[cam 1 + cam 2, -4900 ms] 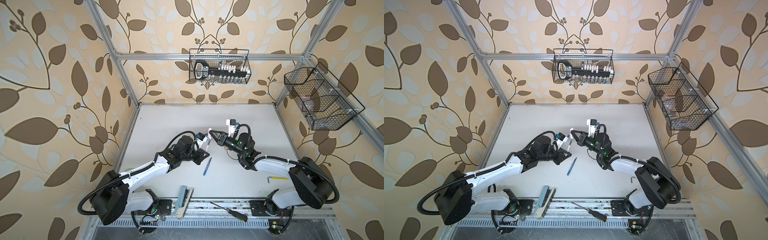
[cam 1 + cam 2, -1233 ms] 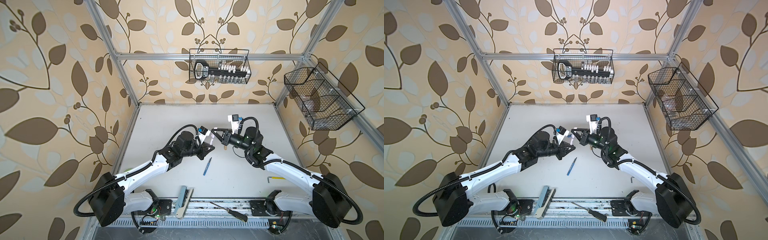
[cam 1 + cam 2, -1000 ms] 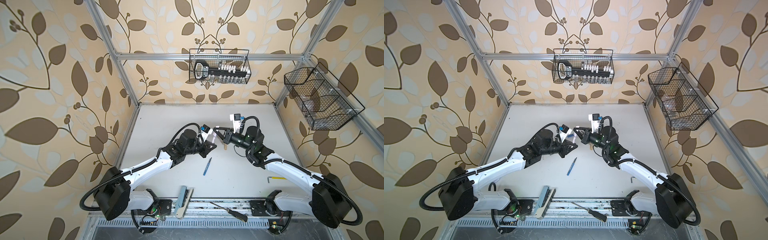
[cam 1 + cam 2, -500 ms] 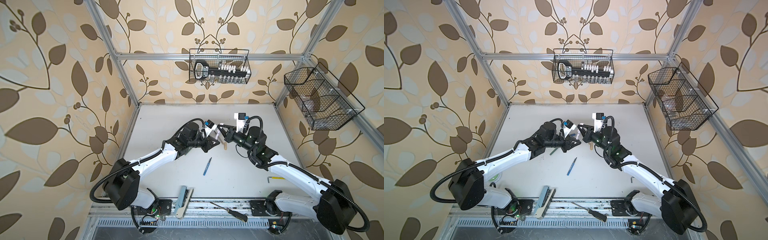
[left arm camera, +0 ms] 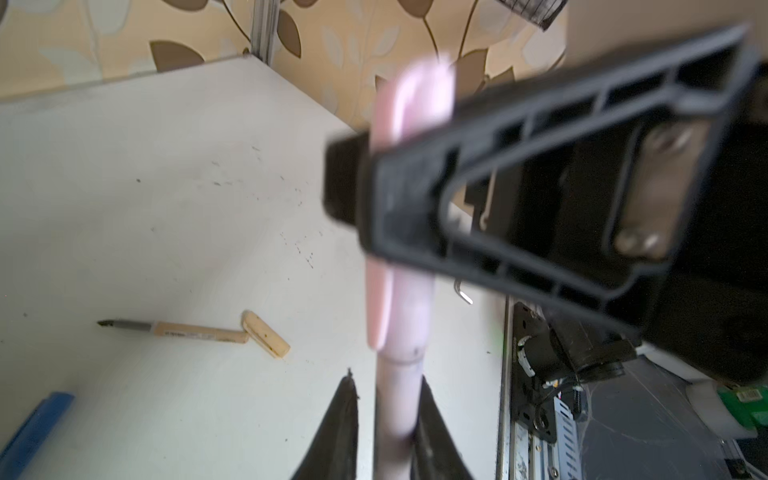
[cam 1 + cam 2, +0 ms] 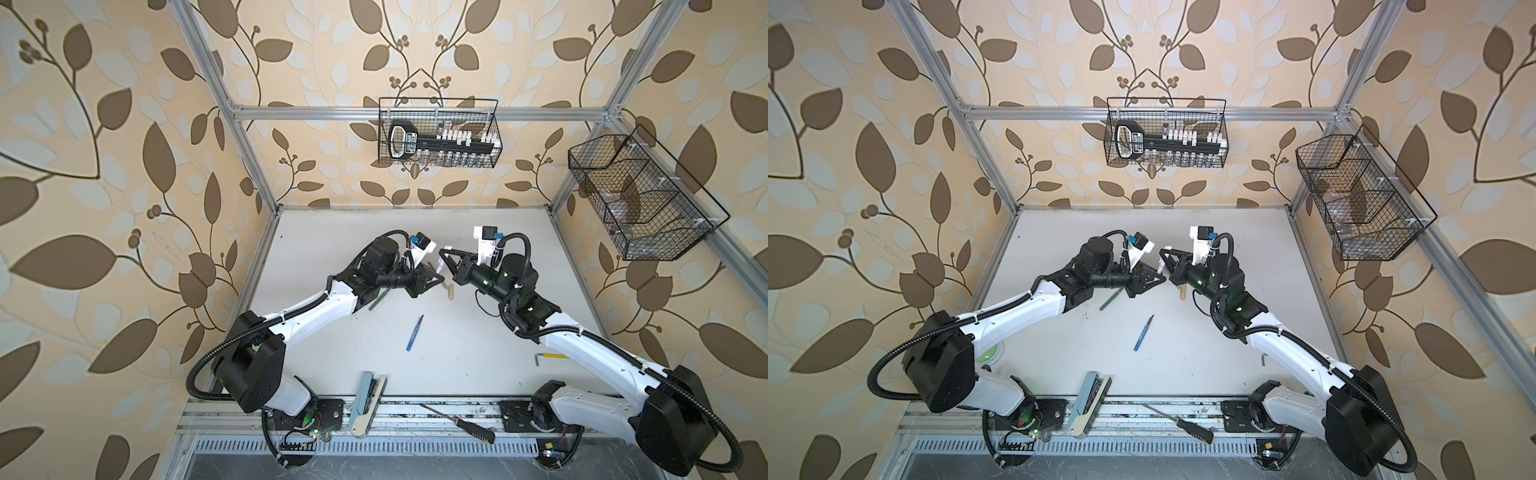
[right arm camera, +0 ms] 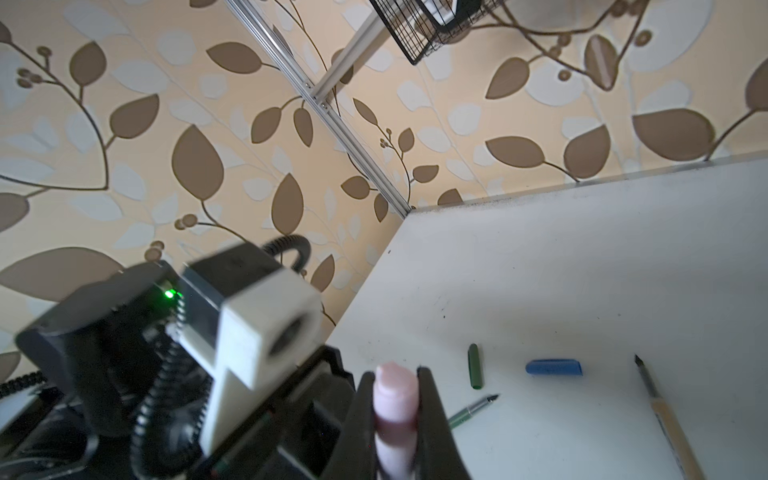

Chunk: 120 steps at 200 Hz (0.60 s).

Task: Insert the pens into the pen caps
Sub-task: 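Open the left gripper off the pink pen while the right lifts it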

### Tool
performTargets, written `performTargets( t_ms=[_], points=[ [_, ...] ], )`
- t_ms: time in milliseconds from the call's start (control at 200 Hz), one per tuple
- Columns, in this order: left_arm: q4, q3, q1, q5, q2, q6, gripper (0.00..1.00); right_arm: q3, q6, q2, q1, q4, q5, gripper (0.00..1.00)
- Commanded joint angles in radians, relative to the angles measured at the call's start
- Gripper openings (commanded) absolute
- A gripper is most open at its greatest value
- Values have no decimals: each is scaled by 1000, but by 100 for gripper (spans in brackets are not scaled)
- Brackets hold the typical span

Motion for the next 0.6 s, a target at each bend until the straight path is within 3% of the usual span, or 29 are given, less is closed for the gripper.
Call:
performTargets(
  t_ms=[0,110,195,275,340,485,595],
  points=[
    [107,18,13,-86,-83,-17,49,74,-76,16,-68,-297,-93,0],
    [64,-70,10,-106,-115,-47,69,162,-125,63,-180,-373,-135,0],
    [8,-127,10,-146,-160,-55,76,240,-172,126,-263,-480,-179,0],
    [-89,-163,9,-214,-199,-69,85,325,-289,223,-298,-701,-81,0],
    [-188,-179,9,-245,-209,-75,85,348,-345,307,-317,-810,27,0],
    [-311,-232,-4,-276,-202,-116,77,345,-412,480,-363,-847,73,0],
    [-381,-244,-61,-366,-183,-126,76,385,-451,587,-365,-871,133,0]
  ],
)
